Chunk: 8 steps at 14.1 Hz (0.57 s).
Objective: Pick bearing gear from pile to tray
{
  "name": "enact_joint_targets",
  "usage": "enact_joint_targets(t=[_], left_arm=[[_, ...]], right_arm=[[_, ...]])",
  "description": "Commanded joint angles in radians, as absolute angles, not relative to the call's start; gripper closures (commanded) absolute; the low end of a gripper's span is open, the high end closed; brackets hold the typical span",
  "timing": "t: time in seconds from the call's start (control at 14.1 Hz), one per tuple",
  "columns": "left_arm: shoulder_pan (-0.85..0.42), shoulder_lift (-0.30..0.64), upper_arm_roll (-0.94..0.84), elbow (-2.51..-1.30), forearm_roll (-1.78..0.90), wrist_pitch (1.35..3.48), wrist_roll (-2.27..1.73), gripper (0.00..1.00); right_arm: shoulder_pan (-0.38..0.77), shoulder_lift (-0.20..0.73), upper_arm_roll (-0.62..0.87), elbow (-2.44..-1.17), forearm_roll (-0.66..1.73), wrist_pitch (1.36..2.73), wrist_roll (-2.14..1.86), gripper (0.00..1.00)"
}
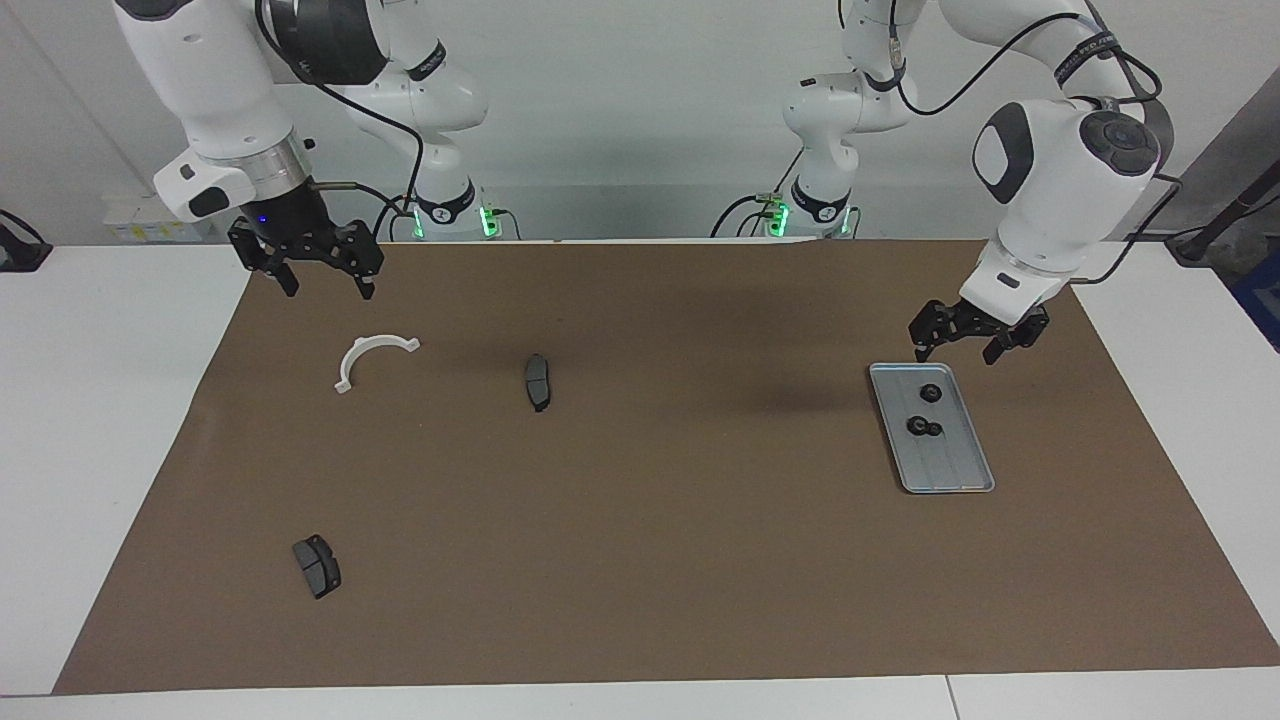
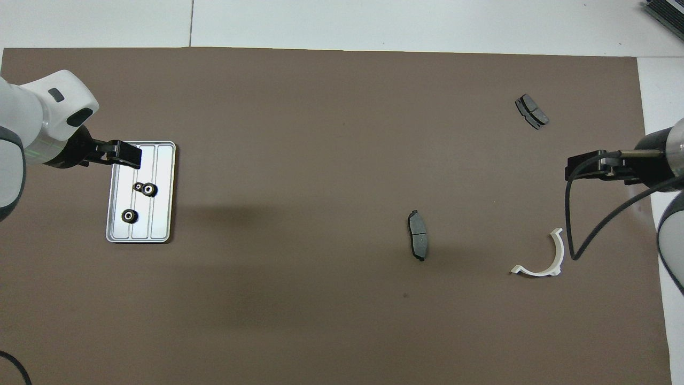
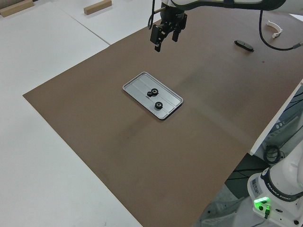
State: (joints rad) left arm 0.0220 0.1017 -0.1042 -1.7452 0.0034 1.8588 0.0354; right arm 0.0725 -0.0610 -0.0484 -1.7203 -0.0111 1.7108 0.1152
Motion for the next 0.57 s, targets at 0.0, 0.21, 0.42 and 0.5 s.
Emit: enact_joint_targets(t=[0.0, 0.21, 0.42, 0.5], left_arm=[[0.014, 0.094, -0.094, -1.756, -0.005, 1.873, 0.031, 0.0], [0.014, 0.095, -0.094, -1.756, -0.005, 1.893, 0.026, 0.0], [0.018, 0.097, -0.094, -1.753, -0.006, 1.905, 0.022, 0.0], [0.017, 0.1, -0.094, -1.747, -0.006, 1.898, 0.018, 0.0]], right_arm=[[0.071, -0.054, -0.044, -1.706, -0.028, 1.71, 0.089, 0.0], [0.072, -0.032, -0.041, -1.677, -0.026, 1.703, 0.086, 0.0], [0.071, -0.028, -0.029, -1.674, -0.011, 1.7, 0.086, 0.0], [0.071, -0.032, -0.029, -1.681, -0.011, 1.698, 0.086, 0.0]])
